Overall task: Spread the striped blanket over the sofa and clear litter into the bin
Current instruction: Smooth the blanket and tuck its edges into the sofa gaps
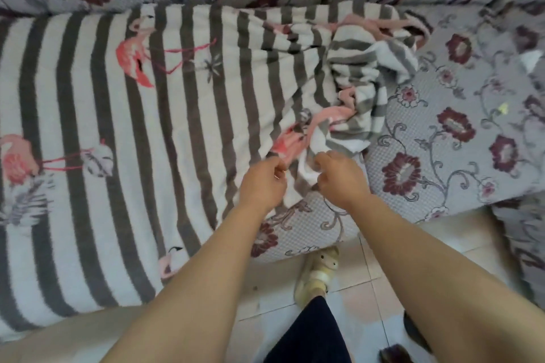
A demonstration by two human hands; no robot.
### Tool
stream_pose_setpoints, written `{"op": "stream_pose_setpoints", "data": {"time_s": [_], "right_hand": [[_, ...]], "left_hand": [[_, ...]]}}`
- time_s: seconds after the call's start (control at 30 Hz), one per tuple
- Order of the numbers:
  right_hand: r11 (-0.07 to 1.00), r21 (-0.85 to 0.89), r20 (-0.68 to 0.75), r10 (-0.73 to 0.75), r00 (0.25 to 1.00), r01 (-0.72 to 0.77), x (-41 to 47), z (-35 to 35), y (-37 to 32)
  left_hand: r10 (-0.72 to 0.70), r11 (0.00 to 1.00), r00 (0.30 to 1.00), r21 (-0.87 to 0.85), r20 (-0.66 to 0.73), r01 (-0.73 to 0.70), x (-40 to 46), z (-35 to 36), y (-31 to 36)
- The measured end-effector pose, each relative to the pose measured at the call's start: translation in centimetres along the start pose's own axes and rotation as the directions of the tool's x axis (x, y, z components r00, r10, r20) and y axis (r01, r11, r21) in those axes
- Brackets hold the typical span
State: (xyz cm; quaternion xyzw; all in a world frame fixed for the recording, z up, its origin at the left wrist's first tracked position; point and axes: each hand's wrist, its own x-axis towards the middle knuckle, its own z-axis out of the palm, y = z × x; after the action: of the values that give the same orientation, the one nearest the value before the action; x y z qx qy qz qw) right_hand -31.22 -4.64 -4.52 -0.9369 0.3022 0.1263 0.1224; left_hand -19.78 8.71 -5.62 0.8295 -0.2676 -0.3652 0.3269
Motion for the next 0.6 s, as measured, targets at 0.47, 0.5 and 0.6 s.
{"op": "stream_pose_setpoints", "data": {"time_s": [0.47, 0.5, 0.6], "right_hand": [[0.818, 0.505, 0.054, 0.289, 0.956, -0.276, 13.0, -4.6, 21.9], [0.74, 0.594, 0.099, 0.321, 0.942, -0.315, 14.1, -4.6, 22.1], [0.535, 0.768, 0.179, 0.35, 0.919, -0.353, 16.7, -5.0, 21.6]], "left_hand": [[-0.29, 0.876, 0.955, 0.42, 0.068, 0.236, 17.2, 11.3, 12.8], [-0.264, 0.887, 0.953, 0.424, 0.145, 0.182, 17.1, 11.9, 13.5], [-0.232, 0.942, 0.825, 0.331, 0.516, 0.058, 15.1, 14.5, 15.3]]}}
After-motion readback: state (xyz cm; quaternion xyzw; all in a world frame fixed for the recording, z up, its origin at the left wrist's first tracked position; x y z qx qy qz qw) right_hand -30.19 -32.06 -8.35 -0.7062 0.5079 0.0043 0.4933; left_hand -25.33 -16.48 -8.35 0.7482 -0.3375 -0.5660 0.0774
